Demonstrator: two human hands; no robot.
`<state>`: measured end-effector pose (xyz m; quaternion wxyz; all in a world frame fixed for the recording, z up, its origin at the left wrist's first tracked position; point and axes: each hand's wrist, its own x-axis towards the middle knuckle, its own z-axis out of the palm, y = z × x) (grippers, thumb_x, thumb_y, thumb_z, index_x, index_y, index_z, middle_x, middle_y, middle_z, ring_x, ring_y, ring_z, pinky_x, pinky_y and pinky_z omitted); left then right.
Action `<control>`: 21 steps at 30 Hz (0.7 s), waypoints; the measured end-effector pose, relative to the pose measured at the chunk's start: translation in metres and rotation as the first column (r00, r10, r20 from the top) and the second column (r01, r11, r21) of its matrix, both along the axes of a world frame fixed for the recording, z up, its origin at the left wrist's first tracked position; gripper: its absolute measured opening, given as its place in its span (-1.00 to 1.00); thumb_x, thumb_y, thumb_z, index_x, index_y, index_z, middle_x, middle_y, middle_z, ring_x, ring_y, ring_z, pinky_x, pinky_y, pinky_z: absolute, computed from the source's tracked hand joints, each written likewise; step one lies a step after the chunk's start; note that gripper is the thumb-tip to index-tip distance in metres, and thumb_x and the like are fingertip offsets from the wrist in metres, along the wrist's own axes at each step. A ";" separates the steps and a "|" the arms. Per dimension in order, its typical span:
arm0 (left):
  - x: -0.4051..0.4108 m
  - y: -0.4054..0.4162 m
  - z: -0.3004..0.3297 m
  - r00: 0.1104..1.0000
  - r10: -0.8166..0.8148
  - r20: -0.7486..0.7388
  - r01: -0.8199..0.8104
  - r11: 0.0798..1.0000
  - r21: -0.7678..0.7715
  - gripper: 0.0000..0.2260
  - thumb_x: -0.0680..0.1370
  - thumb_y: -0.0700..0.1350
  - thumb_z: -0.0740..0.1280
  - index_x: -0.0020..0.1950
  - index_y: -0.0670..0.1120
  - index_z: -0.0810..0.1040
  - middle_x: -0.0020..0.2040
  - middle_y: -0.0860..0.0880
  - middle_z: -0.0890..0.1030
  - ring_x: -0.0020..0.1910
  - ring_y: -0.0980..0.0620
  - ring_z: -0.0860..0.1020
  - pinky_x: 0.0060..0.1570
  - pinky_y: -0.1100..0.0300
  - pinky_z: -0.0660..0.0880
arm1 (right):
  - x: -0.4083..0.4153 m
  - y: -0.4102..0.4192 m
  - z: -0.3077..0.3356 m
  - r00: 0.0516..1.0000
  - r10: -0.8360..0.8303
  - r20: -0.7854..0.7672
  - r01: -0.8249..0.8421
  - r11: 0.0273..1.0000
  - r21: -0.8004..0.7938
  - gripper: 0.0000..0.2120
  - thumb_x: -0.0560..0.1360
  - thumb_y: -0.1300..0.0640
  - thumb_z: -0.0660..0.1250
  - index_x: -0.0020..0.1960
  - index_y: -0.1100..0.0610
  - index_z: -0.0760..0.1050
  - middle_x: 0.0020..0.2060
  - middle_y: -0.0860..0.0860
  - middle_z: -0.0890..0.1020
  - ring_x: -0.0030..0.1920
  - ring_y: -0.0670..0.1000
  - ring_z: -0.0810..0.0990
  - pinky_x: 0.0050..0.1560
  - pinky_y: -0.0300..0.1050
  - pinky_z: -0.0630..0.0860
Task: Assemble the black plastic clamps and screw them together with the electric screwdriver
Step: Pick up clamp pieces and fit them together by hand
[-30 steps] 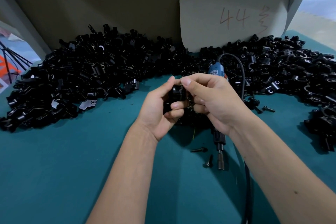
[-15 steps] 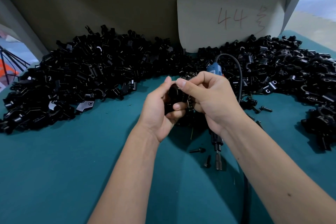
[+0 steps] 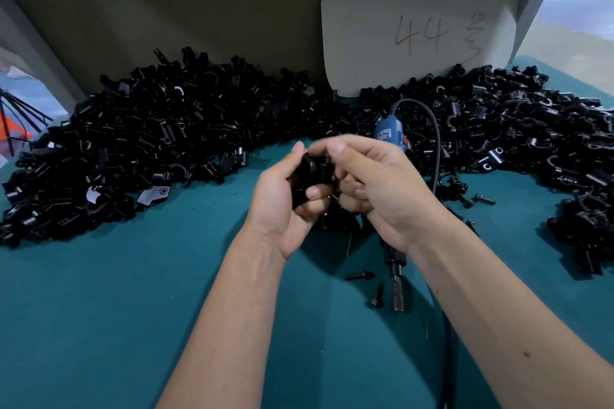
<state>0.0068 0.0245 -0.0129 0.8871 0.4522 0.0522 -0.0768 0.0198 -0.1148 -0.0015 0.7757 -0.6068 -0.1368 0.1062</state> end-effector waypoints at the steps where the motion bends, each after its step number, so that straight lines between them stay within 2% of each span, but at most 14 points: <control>1: 0.000 0.002 0.000 1.000 -0.007 0.000 0.007 1.000 -0.010 -0.66 0.71 0.04 0.17 -0.06 -0.09 0.66 -0.26 -0.04 0.58 -0.49 0.18 0.30 -0.59 0.39 0.14 | 0.000 0.000 0.000 1.000 0.002 0.005 -0.002 1.000 0.001 -0.82 0.66 0.15 0.36 -0.03 0.11 0.73 -0.41 -0.06 0.40 -0.49 -0.13 0.22 -0.50 -0.29 0.21; 3: 0.000 0.003 0.000 1.000 -0.010 -0.004 0.010 1.000 0.005 -0.64 0.70 0.04 0.19 -0.11 -0.06 0.70 -0.26 -0.02 0.57 -0.49 0.18 0.29 -0.59 0.38 0.16 | -0.002 0.001 0.004 0.998 -0.026 0.049 0.028 0.999 -0.039 -0.84 0.64 0.17 0.38 -0.05 0.17 0.71 -0.48 -0.14 0.42 -0.51 -0.15 0.22 -0.51 -0.29 0.19; 6: -0.002 0.002 0.000 1.000 -0.002 -0.005 0.002 1.000 0.023 -0.69 0.70 0.03 0.21 0.10 -0.12 0.67 -0.23 0.01 0.57 -0.49 0.18 0.29 -0.59 0.38 0.18 | -0.007 0.005 0.008 0.996 -0.055 0.064 0.055 0.998 -0.008 -0.82 0.61 0.22 0.41 -0.16 0.21 0.58 -0.57 -0.19 0.46 -0.62 -0.18 0.35 -0.55 -0.37 0.23; 10: -0.001 0.000 -0.001 1.000 0.008 -0.012 -0.008 1.000 0.011 -0.59 0.70 0.03 0.19 0.31 -0.25 0.60 -0.13 -0.04 0.57 -0.46 0.17 0.30 -0.57 0.38 0.12 | -0.009 0.007 0.008 0.996 -0.089 0.002 0.088 0.990 0.110 -0.77 0.58 0.29 0.44 -0.24 0.23 0.51 -0.57 -0.15 0.41 -0.66 -0.16 0.40 -0.59 -0.39 0.34; 12: -0.001 -0.001 -0.001 1.000 0.001 0.000 -0.001 0.999 -0.041 -0.60 0.70 0.03 0.18 0.29 -0.25 0.59 -0.07 -0.08 0.55 -0.43 0.15 0.33 -0.59 0.39 0.15 | -0.008 0.007 0.008 0.994 -0.107 -0.011 0.107 0.985 0.137 -0.77 0.57 0.30 0.44 -0.24 0.25 0.51 -0.56 -0.11 0.41 -0.66 -0.17 0.40 -0.60 -0.38 0.36; 14: -0.001 -0.001 -0.001 1.000 -0.008 0.017 0.010 0.992 -0.128 -0.64 0.68 -0.01 0.20 0.13 -0.24 0.66 -0.05 -0.12 0.56 -0.40 0.11 0.38 -0.59 0.38 0.25 | -0.006 0.004 0.009 0.991 -0.136 0.003 0.135 0.983 0.125 -0.80 0.56 0.25 0.47 -0.21 0.26 0.55 -0.52 -0.06 0.46 -0.64 -0.18 0.39 -0.58 -0.39 0.36; 16: -0.001 0.000 -0.001 0.999 -0.012 0.037 0.019 0.982 -0.188 -0.70 0.64 -0.07 0.25 0.00 -0.22 0.71 -0.08 -0.12 0.60 -0.37 0.07 0.44 -0.53 0.37 0.33 | -0.001 0.000 0.011 0.981 -0.183 0.062 0.182 0.983 0.020 -0.78 0.58 0.10 0.48 -0.16 0.22 0.61 -0.42 -0.05 0.51 -0.57 -0.20 0.40 -0.48 -0.40 0.37; 18: 0.000 0.001 0.000 0.998 0.015 0.067 -0.003 0.984 -0.177 -0.74 0.58 -0.09 0.31 0.05 -0.24 0.70 -0.14 -0.10 0.63 -0.35 0.05 0.48 -0.48 0.36 0.39 | 0.006 -0.005 0.012 0.966 -0.230 0.115 0.247 0.956 -0.159 -0.71 0.61 -0.09 0.40 -0.07 0.15 0.61 -0.35 -0.10 0.48 -0.44 -0.19 0.39 -0.29 -0.28 0.37; 19: 0.000 0.001 -0.001 0.996 0.048 0.078 -0.036 0.989 -0.141 -0.75 0.58 -0.09 0.33 0.07 -0.24 0.69 -0.15 -0.09 0.64 -0.34 0.06 0.50 -0.46 0.36 0.41 | 0.009 -0.007 0.014 0.959 -0.255 0.124 0.277 0.935 -0.222 -0.74 0.61 -0.09 0.32 -0.01 0.10 0.59 -0.29 -0.09 0.47 -0.36 -0.16 0.38 -0.22 -0.19 0.36; 20: 0.001 0.002 -0.002 0.992 0.086 0.088 -0.079 0.994 -0.082 -0.76 0.60 -0.09 0.33 0.09 -0.22 0.69 -0.14 -0.07 0.65 -0.33 0.07 0.51 -0.44 0.36 0.43 | 0.012 -0.009 0.014 0.956 -0.265 0.127 0.290 0.922 -0.255 -0.82 0.60 -0.01 0.24 0.04 0.04 0.56 -0.22 -0.07 0.49 -0.29 -0.13 0.39 -0.16 -0.11 0.36; 21: 0.002 0.002 -0.003 0.988 0.121 0.098 -0.121 0.993 -0.005 -0.76 0.64 -0.08 0.32 0.12 -0.20 0.69 -0.12 -0.05 0.65 -0.32 0.08 0.52 -0.42 0.36 0.44 | 0.013 -0.011 0.014 0.956 -0.259 0.137 0.288 0.913 -0.288 -0.83 0.58 0.11 0.18 0.08 0.00 0.53 -0.15 -0.05 0.51 -0.23 -0.11 0.40 -0.13 -0.08 0.37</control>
